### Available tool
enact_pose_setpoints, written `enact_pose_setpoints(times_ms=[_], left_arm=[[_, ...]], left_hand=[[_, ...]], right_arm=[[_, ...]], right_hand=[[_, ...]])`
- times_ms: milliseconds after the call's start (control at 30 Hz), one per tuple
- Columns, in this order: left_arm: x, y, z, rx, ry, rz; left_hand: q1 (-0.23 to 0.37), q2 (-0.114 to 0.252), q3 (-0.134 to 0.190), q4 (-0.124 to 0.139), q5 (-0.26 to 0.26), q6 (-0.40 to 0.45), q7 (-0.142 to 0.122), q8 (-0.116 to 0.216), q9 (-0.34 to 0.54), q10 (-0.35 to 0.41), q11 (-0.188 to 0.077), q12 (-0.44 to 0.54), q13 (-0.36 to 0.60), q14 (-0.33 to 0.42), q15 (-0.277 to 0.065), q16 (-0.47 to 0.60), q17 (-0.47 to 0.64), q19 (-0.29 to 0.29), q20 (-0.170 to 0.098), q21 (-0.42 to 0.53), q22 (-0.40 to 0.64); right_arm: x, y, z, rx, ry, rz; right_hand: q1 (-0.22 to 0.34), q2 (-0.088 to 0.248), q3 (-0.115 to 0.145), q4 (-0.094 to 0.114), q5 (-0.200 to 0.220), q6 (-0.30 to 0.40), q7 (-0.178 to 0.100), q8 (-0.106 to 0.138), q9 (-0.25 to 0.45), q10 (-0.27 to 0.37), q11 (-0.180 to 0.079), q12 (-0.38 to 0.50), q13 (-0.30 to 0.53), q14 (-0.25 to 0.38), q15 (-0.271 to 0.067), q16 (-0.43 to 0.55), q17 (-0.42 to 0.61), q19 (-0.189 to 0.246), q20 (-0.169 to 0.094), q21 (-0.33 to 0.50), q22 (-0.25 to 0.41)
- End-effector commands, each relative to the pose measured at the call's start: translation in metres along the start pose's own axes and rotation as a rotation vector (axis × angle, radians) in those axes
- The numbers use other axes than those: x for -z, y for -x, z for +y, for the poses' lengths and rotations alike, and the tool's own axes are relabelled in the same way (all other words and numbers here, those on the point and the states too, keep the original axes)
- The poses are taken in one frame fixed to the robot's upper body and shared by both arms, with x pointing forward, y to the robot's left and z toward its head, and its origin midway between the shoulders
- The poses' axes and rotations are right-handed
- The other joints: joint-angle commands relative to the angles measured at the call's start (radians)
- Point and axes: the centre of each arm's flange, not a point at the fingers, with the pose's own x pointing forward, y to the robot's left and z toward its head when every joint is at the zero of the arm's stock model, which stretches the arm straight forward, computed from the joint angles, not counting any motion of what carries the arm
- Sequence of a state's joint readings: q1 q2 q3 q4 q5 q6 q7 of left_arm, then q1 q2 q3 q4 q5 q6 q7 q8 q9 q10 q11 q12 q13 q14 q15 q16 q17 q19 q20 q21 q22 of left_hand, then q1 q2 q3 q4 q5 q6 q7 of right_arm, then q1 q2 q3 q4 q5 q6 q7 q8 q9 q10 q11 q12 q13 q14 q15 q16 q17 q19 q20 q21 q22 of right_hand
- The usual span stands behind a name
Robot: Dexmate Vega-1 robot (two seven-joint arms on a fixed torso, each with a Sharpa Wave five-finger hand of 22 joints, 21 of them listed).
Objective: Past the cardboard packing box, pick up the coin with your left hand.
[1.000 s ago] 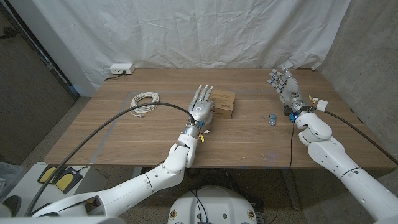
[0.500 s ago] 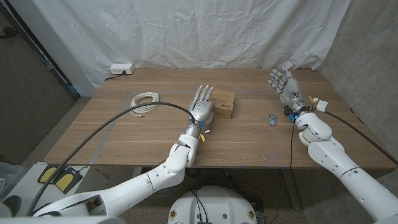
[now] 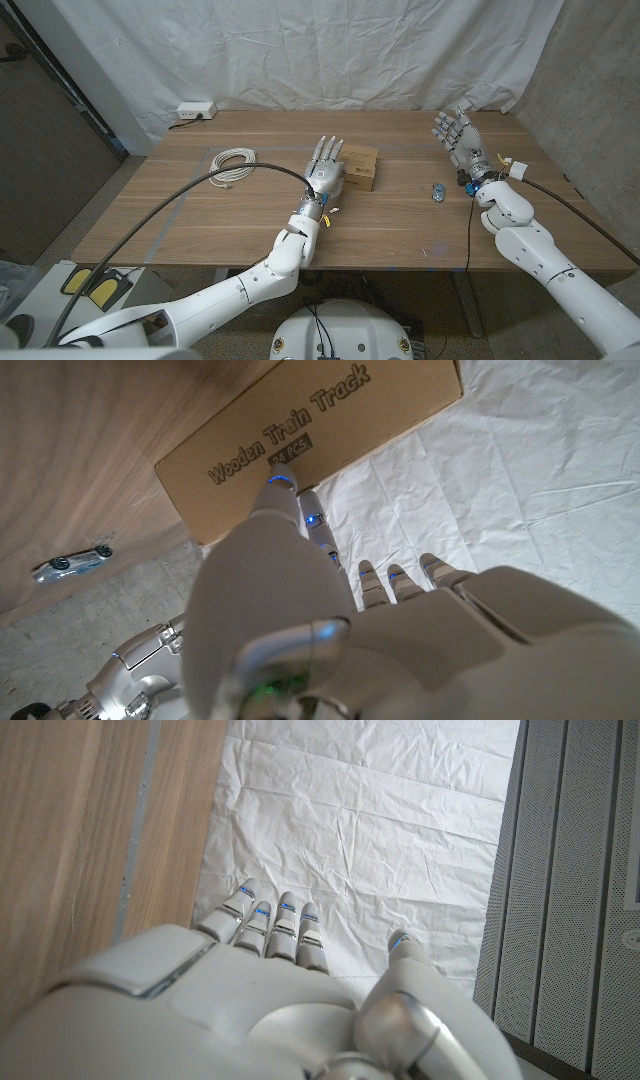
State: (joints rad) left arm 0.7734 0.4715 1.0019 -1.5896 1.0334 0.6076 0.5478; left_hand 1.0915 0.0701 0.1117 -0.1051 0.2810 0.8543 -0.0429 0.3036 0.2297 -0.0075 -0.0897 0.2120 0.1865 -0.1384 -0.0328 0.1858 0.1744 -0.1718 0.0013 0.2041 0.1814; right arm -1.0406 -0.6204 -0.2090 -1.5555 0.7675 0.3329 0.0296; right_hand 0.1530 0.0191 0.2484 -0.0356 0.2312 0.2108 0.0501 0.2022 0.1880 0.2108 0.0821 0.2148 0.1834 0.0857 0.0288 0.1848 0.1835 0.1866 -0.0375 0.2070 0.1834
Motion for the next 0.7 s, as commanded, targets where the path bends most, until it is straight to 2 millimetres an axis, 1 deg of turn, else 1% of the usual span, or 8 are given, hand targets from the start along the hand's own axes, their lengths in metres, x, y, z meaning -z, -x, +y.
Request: enact_pose_setpoints(times_ms=[33, 167, 267, 300, 400, 600, 633, 700], left_arm=[[-0.0024, -0.0070, -0.0019, -0.008, 0.005, -0.011], [-0.0040, -0.0075, -0.0026, -0.012, 0.000, -0.013], [-0.0048, -0.0081, -0.0034, -0.010, 0.003, -0.014], [-0.0050, -0.0082, -0.0033, -0.010, 0.002, -0.013], [-0.0054, -0.0081, -0.0035, -0.010, 0.009, -0.015], [-0.0055, -0.0069, -0.0042, -0.011, 0.015, -0.016], [-0.0057, -0.0064, -0.0043, -0.013, 0.014, -0.016], [-0.0059, -0.0058, -0.0045, -0.013, 0.015, -0.015]], left_hand=[[0.011, 0.002, -0.001, -0.010, -0.005, 0.015, -0.003, 0.008, 0.002, 0.016, -0.006, 0.011, -0.001, 0.013, -0.028, 0.010, 0.002, -0.029, 0.004, 0.007, 0.003], [0.015, 0.003, -0.001, -0.012, -0.007, 0.032, -0.002, 0.014, 0.002, 0.031, -0.005, 0.014, -0.001, 0.028, -0.031, 0.013, 0.002, -0.023, 0.006, 0.008, 0.003], [0.022, 0.006, 0.002, -0.014, -0.007, 0.038, 0.000, 0.016, 0.001, 0.040, -0.008, 0.016, -0.001, 0.039, -0.036, 0.015, 0.003, -0.018, 0.008, 0.010, 0.003], [0.024, 0.006, 0.002, -0.015, -0.008, 0.041, 0.000, 0.017, 0.001, 0.044, -0.013, 0.017, -0.001, 0.040, -0.035, 0.014, 0.003, -0.017, 0.008, 0.010, 0.003], [0.028, 0.008, 0.003, -0.017, -0.009, 0.051, 0.003, 0.021, 0.002, 0.050, -0.012, 0.017, -0.001, 0.048, -0.037, 0.015, 0.003, -0.014, 0.009, 0.011, 0.003], [0.038, 0.009, 0.004, -0.020, -0.014, 0.079, 0.008, 0.037, 0.009, 0.069, -0.018, 0.019, -0.001, 0.069, -0.041, 0.015, 0.002, -0.008, 0.012, 0.011, 0.003], [0.041, 0.008, 0.004, -0.021, -0.015, 0.090, 0.008, 0.042, 0.011, 0.075, -0.023, 0.020, -0.001, 0.071, -0.044, 0.014, 0.002, -0.008, 0.010, 0.011, 0.003], [0.044, 0.008, 0.004, -0.023, -0.016, 0.099, 0.005, 0.047, 0.012, 0.077, -0.023, 0.019, -0.001, 0.076, -0.043, 0.014, 0.002, -0.005, 0.010, 0.011, 0.003]], right_arm=[[-0.0020, -0.0020, -0.0035, 0.003, 0.000, -0.008], [-0.0019, -0.0024, -0.0046, 0.005, -0.002, -0.009], [-0.0011, -0.0023, -0.0054, 0.006, -0.003, -0.009], [-0.0009, -0.0023, -0.0057, 0.006, -0.004, -0.009], [-0.0002, -0.0020, -0.0062, 0.006, -0.004, -0.007], [0.0003, -0.0004, -0.0064, 0.008, -0.005, -0.008], [0.0003, 0.0000, -0.0062, 0.008, -0.005, -0.007], [0.0003, 0.0009, -0.0059, 0.009, -0.006, -0.008]], right_hand=[[0.004, 0.003, -0.002, -0.003, 0.007, 0.006, -0.001, -0.004, 0.002, 0.011, -0.002, -0.001, 0.002, 0.005, 0.008, 0.005, 0.006, 0.000, -0.015, -0.002, 0.004], [0.003, 0.003, -0.002, -0.003, 0.007, 0.007, -0.001, -0.004, 0.002, 0.011, -0.002, -0.001, 0.002, 0.005, 0.008, 0.005, 0.006, 0.000, -0.015, -0.002, 0.004], [0.003, 0.004, -0.003, -0.003, 0.006, 0.007, -0.001, -0.004, 0.002, 0.012, -0.002, 0.000, 0.002, 0.005, 0.007, 0.005, 0.006, 0.000, -0.015, -0.002, 0.004], [0.003, 0.004, -0.003, -0.003, 0.006, 0.007, -0.001, -0.004, 0.002, 0.012, -0.002, 0.000, 0.002, 0.005, 0.007, 0.005, 0.006, -0.001, -0.015, -0.002, 0.004], [0.003, 0.004, -0.003, -0.003, 0.006, 0.007, -0.001, -0.004, 0.002, 0.012, -0.002, 0.000, 0.002, 0.005, 0.006, 0.005, 0.006, -0.001, -0.015, -0.002, 0.004], [0.003, 0.004, -0.003, -0.004, 0.006, 0.007, 0.000, -0.004, 0.002, 0.012, -0.003, 0.000, 0.002, 0.005, 0.006, 0.005, 0.006, -0.001, -0.015, -0.002, 0.004], [0.003, 0.004, -0.003, -0.004, 0.006, 0.007, -0.001, -0.004, 0.002, 0.012, -0.003, 0.000, 0.002, 0.005, 0.006, 0.005, 0.006, -0.001, -0.015, -0.002, 0.004], [0.003, 0.004, -0.004, -0.004, 0.006, 0.006, -0.001, -0.004, 0.002, 0.011, -0.003, -0.001, 0.002, 0.005, 0.006, 0.005, 0.006, -0.001, -0.015, -0.002, 0.004]])
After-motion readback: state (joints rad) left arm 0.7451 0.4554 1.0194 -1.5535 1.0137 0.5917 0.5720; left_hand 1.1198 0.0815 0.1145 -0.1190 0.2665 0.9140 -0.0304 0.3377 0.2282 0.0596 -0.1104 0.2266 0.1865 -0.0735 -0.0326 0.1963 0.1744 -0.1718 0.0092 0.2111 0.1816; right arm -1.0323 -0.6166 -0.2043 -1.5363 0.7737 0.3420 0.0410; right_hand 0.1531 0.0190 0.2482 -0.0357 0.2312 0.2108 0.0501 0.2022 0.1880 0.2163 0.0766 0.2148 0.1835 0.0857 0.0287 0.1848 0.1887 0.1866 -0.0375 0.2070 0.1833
